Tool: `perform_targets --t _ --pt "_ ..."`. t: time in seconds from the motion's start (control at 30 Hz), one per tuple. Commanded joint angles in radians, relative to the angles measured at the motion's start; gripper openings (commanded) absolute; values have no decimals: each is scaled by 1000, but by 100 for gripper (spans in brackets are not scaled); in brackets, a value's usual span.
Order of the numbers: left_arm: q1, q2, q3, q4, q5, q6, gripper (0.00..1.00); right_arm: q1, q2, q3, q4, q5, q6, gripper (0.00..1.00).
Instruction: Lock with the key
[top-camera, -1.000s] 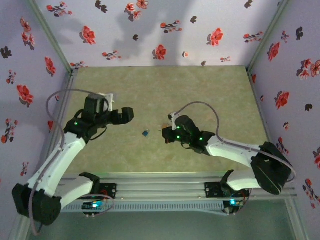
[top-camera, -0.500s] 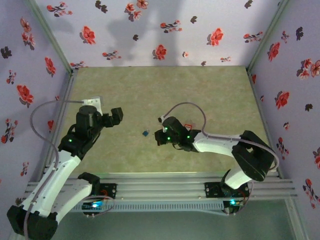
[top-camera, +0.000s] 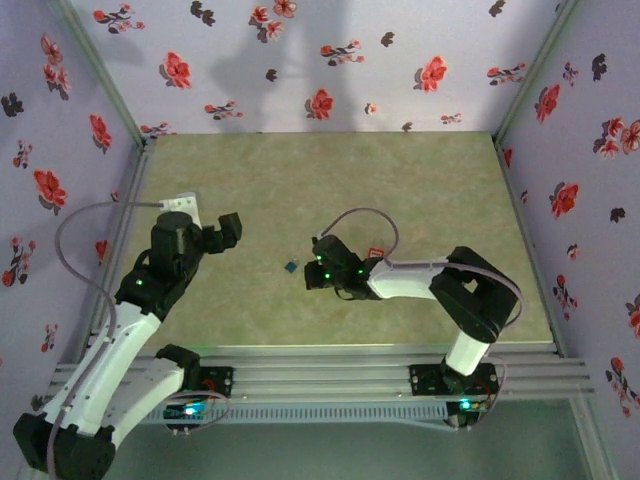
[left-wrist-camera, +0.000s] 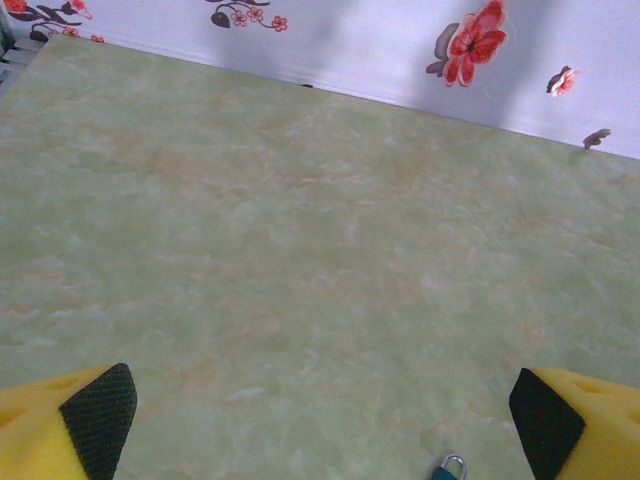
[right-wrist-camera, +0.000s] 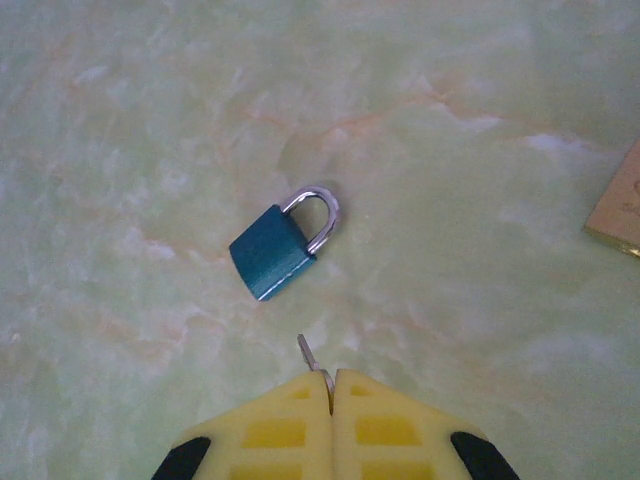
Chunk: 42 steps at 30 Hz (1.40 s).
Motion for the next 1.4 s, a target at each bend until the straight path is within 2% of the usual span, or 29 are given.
perform_targets --t 0.0,0.57,1.27,1.37 --pt "7 -15 -3 7 -25 23 100 7 27 44 19 53 48 0" --pt "7 -16 -5 6 -25 28 100 6 131 114 1 72 82 0" --pt "7 -17 -5 4 -30 34 100 4 182 146 -2 90 99 0" --pt "7 -16 -5 4 -32 35 100 3 173 144 -7 91 98 6"
